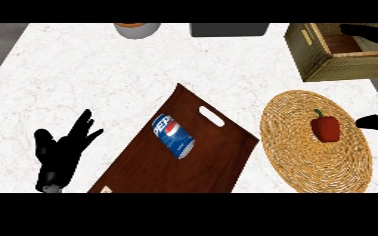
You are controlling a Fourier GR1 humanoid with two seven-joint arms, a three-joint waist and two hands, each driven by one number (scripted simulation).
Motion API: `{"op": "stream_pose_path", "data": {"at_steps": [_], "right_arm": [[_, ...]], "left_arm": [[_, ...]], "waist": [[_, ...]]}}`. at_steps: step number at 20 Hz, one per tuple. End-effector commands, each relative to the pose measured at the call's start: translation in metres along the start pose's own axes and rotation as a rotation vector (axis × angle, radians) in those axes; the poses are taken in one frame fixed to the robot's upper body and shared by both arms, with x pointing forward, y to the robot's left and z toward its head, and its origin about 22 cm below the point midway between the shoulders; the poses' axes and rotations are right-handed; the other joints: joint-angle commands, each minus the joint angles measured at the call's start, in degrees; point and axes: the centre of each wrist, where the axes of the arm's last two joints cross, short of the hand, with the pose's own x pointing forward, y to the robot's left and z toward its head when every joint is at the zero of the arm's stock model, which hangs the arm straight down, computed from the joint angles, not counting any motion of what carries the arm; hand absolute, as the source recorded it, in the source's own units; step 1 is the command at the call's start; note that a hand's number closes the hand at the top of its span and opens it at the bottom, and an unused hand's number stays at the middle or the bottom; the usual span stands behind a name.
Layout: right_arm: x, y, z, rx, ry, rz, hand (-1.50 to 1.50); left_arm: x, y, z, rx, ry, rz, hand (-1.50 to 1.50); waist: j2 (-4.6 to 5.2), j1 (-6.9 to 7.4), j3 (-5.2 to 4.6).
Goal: Pick the bell pepper from the placemat and place it in the basket
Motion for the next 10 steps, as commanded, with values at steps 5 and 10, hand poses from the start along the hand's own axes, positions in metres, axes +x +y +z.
{"op": "stream_pose_path", "data": {"at_steps": [5, 10], "right_arm": [[0.030, -0.108, 0.025, 0.264, 0.141, 0.223, -1.50], [0.022, -0.132, 0.038, 0.428, 0.229, 0.254, -1.50]], "left_arm": [[-0.022, 0.008, 0.003, 0.013, 0.154, -0.030, 0.00], [-0.029, 0.001, 0.011, 0.004, 0.138, -0.034, 0.00]], "waist": [[0.83, 0.91, -0.49], [0.96, 1.55, -0.32]]}}
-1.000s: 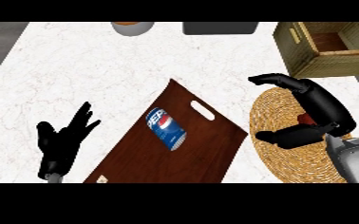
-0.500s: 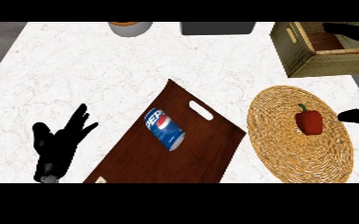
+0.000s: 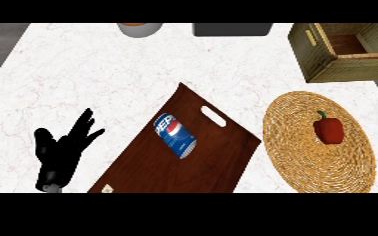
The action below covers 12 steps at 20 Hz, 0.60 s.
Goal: Pick the bell pepper from the placemat and place it in the basket
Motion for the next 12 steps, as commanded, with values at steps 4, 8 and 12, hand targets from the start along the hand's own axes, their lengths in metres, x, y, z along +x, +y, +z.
{"op": "stream_pose_path", "data": {"at_steps": [4, 8, 12], "right_arm": [[-0.003, -0.015, 0.015, 0.148, 0.071, 0.081, -1.50], [-0.016, -0.007, 0.012, 0.160, 0.038, 0.031, -1.50], [-0.016, 0.018, -0.009, 0.130, 0.033, 0.006, -1.50]], "left_arm": [[-0.032, 0.011, 0.011, 0.021, 0.166, -0.039, 0.00], [-0.037, 0.008, 0.017, 0.011, 0.165, -0.039, 0.00], [-0.026, 0.012, 0.012, 0.012, 0.160, -0.043, 0.00]], "waist": [[0.60, 0.63, -0.27], [0.51, 0.38, -0.21], [0.61, 0.89, -0.24]]}}
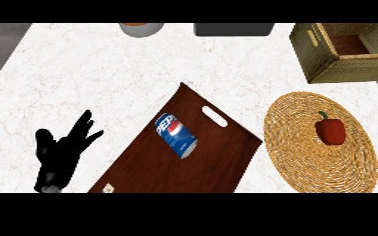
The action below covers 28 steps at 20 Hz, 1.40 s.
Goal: Pick the bell pepper from the placemat and place it in the basket
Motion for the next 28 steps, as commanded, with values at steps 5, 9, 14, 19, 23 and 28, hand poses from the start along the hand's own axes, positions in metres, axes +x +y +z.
{"op": "stream_pose_path", "data": {"at_steps": [5, 9, 14, 19, 23, 28], "right_arm": [[-0.007, 0.056, -0.038, -0.018, -0.043, -0.062, -1.50], [-0.017, 0.071, -0.046, -0.047, -0.048, -0.078, -1.50], [-0.003, 0.098, -0.073, -0.006, -0.032, -0.039, -1.50], [-0.016, 0.126, -0.086, 0.032, 0.011, -0.016, -1.50], [-0.005, 0.132, -0.095, 0.013, 0.001, -0.019, -1.50], [-0.025, 0.152, -0.102, 0.018, -0.018, -0.035, -1.50]], "left_arm": [[-0.042, 0.015, 0.006, 0.010, 0.153, -0.002, 0.00], [-0.032, 0.007, 0.006, 0.030, 0.153, -0.019, 0.00], [-0.020, 0.009, 0.007, 0.014, 0.152, -0.024, 0.00], [-0.032, -0.001, 0.011, 0.003, 0.157, -0.013, 0.00], [-0.027, 0.016, -0.007, 0.024, 0.146, -0.025, 0.00], [-0.028, 0.002, -0.002, 0.016, 0.136, -0.018, 0.00]], "waist": [[0.58, -0.32, -0.46], [0.50, -0.23, -0.40], [0.57, 0.49, -0.43], [0.60, 0.54, -0.42], [0.55, -0.07, -0.49], [0.56, 0.15, -0.46]]}}
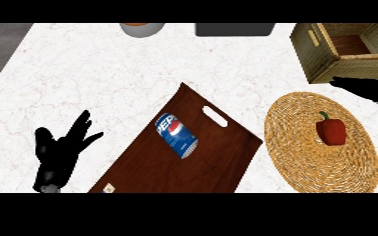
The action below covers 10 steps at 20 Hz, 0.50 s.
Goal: Pick the bell pepper from the placemat and place it in the basket
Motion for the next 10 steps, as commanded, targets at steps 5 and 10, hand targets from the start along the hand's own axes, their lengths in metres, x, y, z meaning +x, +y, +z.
{"op": "stream_pose_path", "data": {"at_steps": [5, 10], "right_arm": [[-0.015, 0.026, -0.014, 0.012, 0.002, 0.019, -1.50], [-0.018, 0.031, -0.021, -0.012, -0.006, -0.002, -1.50]], "left_arm": [[-0.026, -0.008, 0.002, 0.000, 0.136, -0.028, 0.00], [-0.035, -0.012, 0.008, -0.018, 0.143, -0.017, 0.00]], "waist": [[0.65, 0.03, -0.62], [0.56, 0.04, -0.64]]}}
